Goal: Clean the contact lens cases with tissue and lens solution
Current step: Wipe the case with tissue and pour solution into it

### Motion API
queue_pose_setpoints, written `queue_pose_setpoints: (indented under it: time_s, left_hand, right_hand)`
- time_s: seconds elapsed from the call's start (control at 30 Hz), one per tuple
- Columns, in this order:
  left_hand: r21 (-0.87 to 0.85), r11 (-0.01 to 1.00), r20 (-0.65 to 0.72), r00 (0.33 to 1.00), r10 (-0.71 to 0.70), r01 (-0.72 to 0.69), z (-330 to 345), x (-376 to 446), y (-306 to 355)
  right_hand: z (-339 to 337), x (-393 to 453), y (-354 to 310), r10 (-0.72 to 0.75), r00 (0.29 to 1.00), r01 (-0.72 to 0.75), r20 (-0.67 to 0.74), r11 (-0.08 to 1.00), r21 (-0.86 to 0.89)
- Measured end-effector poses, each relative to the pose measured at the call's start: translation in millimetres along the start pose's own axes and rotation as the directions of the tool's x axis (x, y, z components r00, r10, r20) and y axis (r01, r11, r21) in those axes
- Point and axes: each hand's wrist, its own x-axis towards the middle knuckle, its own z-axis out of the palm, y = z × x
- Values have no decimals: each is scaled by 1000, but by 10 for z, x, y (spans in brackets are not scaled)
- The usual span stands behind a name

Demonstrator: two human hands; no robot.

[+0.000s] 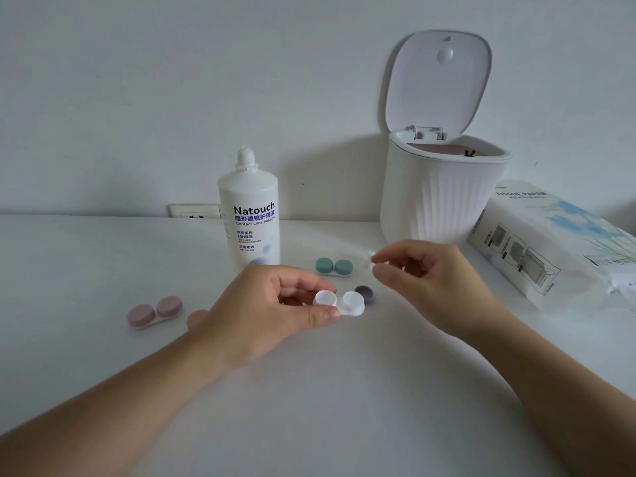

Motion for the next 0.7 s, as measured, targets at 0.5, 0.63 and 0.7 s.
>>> queue_pose_setpoints:
  time_s: [0.5,0.63,0.7]
  left_hand:
    - [4,1000,20,1000,-6,5,-7,1,21]
    - [6,1000,16,1000,-12,12,-9,1,24]
    - [10,1000,6,1000,-14,14,-6,3,24]
  right_hand:
    - [168,35,68,6,990,53,141,910,-412]
    - [168,24,68,14,997,9,72,951,-309]
    - [149,22,62,19,1000,-15,20,982,-186]
